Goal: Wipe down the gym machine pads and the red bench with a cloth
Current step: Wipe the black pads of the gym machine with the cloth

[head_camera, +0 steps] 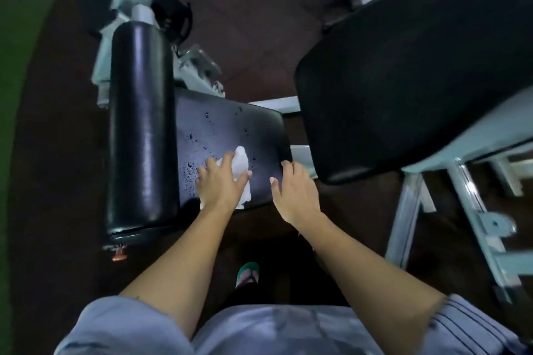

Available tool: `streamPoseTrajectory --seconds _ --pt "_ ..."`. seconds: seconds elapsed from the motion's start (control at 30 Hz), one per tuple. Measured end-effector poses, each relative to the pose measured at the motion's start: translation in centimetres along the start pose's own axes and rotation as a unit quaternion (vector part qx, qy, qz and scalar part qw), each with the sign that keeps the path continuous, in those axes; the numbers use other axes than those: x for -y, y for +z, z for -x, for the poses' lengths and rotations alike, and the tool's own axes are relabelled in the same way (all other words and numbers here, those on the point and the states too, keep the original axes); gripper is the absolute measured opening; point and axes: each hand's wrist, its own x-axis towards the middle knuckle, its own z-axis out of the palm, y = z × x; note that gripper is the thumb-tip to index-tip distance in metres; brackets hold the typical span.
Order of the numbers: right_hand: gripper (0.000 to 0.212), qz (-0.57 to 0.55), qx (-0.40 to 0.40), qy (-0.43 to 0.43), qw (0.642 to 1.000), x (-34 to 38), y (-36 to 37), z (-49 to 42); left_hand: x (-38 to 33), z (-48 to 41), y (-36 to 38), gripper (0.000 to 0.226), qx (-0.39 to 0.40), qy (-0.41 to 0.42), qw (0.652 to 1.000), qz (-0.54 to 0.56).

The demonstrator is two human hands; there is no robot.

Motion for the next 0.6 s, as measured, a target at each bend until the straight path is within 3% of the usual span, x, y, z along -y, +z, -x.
streamPoseTrajectory --seconds 0.37,0.5,0.6 --pt "0.055 -0.015 0.069 -0.073 0.995 -1.6 7.9 -15.1 2.2 -12.0 6.5 0.053 -0.055 -0.135 0.975 -0.171" --pt "0.061 -0.032 0.079 -0.083 0.993 -1.7 13.1 -20.0 5.1 -16.5 9.8 0.058 -0.122 -0.128 0.962 -0.207" --pt "0.065 -0.046 0.065 -0.101 0.992 -1.6 16.5 -22.8 6.4 -17.5 12.2 0.064 -0.124 -0.120 0.966 -0.193"
